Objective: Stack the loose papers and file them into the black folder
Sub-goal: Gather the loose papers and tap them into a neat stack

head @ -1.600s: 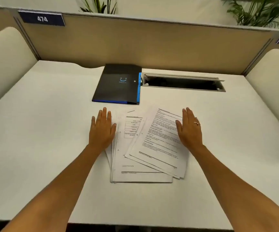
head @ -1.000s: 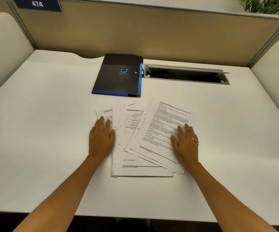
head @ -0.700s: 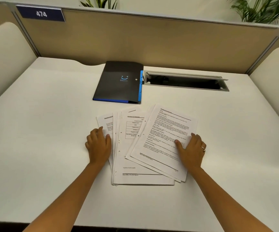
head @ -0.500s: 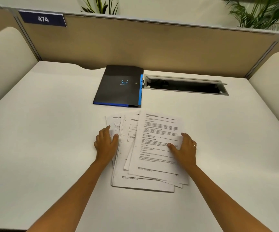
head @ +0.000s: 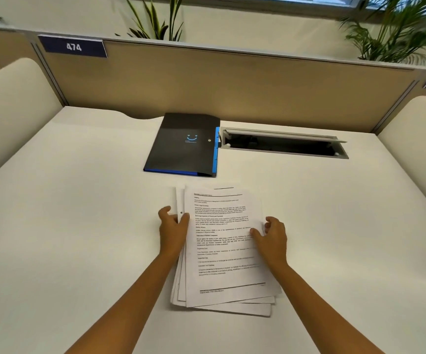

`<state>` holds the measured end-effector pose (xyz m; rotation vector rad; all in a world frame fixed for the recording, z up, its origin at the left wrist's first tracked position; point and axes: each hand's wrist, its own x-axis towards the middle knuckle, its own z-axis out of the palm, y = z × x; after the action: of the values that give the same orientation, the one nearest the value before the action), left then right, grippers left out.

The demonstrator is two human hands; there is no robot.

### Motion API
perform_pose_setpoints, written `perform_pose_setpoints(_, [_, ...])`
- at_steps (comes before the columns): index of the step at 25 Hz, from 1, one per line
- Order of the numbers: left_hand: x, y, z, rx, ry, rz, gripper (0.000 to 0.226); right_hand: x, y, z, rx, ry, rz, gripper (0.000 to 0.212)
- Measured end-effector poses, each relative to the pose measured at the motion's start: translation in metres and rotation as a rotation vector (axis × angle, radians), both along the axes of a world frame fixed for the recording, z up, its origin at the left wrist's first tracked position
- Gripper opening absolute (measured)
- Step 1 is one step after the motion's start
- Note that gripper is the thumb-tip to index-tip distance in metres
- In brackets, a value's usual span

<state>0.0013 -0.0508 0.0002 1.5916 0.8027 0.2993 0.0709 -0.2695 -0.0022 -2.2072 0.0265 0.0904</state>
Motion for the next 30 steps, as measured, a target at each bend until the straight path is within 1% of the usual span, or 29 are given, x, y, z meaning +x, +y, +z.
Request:
perform_pose_setpoints(1, [-0.004, 0.001, -0.002, -0.054, 0.011, -0.032, 0.047, 0.001, -0.001, 0.002, 0.005, 0.033, -0.011, 0.055])
perform_pose_setpoints(4, [-0.010, -0.002, -0.003, -0.204, 0.012, -0.305, 0.034, 0.005, -0.001, 0.006, 0.087, 0.188, -0.027, 0.055])
perform_pose_setpoints(5, [-0.009, -0.001, 0.000, -0.231, 0.002, -0.350, 0.032, 0.007, -0.002, 0.007, 0.124, 0.236, -0.034, 0.056])
perform_pose_setpoints(7, [-0.006, 0.003, 0.012, -0.277, -0.040, -0.376, 0.029, 0.012, -0.006, 0.009, 0.218, 0.327, -0.043, 0.053])
perform_pose_setpoints(8, [-0.004, 0.005, 0.020, -0.298, -0.065, -0.387, 0.031, 0.015, -0.008, 0.014, 0.288, 0.363, -0.024, 0.049])
perform_pose_setpoints(10, [0.004, 0.012, 0.042, -0.324, -0.125, -0.406, 0.034, 0.020, -0.011, 0.031, 0.432, 0.396, 0.063, 0.044])
perform_pose_setpoints(12, [0.012, 0.017, 0.069, -0.292, -0.195, -0.435, 0.037, 0.025, -0.011, 0.058, 0.547, 0.407, 0.175, 0.047])
perform_pose_setpoints(13, [0.016, 0.019, 0.082, -0.253, -0.223, -0.452, 0.038, 0.028, -0.010, 0.072, 0.597, 0.395, 0.228, 0.047])
perform_pose_setpoints(15, [0.022, 0.020, 0.107, -0.174, -0.266, -0.480, 0.035, 0.033, -0.008, 0.098, 0.664, 0.305, 0.299, 0.041])
perform_pose_setpoints(18, [0.028, 0.017, 0.134, -0.092, -0.358, -0.512, 0.028, 0.033, 0.001, 0.134, 0.678, 0.122, 0.308, 0.034])
perform_pose_setpoints(20, [0.030, 0.016, 0.143, -0.069, -0.409, -0.497, 0.027, 0.030, 0.005, 0.149, 0.679, 0.043, 0.309, 0.030])
perform_pose_setpoints(22, [0.030, 0.015, 0.146, -0.080, -0.446, -0.492, 0.026, 0.027, 0.006, 0.157, 0.686, 0.010, 0.323, 0.027])
perform_pose_setpoints(25, [0.030, 0.015, 0.152, -0.064, -0.474, -0.535, 0.036, 0.022, 0.007, 0.164, 0.660, -0.023, 0.344, 0.026])
perform_pose_setpoints(26, [0.031, 0.015, 0.155, -0.056, -0.474, -0.531, 0.032, 0.021, 0.008, 0.166, 0.648, -0.035, 0.333, 0.024])
perform_pose_setpoints(27, [0.033, 0.015, 0.158, -0.053, -0.472, -0.521, 0.027, 0.021, 0.010, 0.169, 0.645, -0.041, 0.313, 0.024])
perform_pose_setpoints(28, [0.036, 0.015, 0.161, -0.058, -0.469, -0.509, 0.025, 0.021, 0.011, 0.173, 0.647, -0.045, 0.293, 0.029])
perform_pose_setpoints(30, [0.042, 0.015, 0.169, -0.057, -0.460, -0.484, 0.037, 0.022, 0.012, 0.180, 0.656, -0.052, 0.268, 0.043])
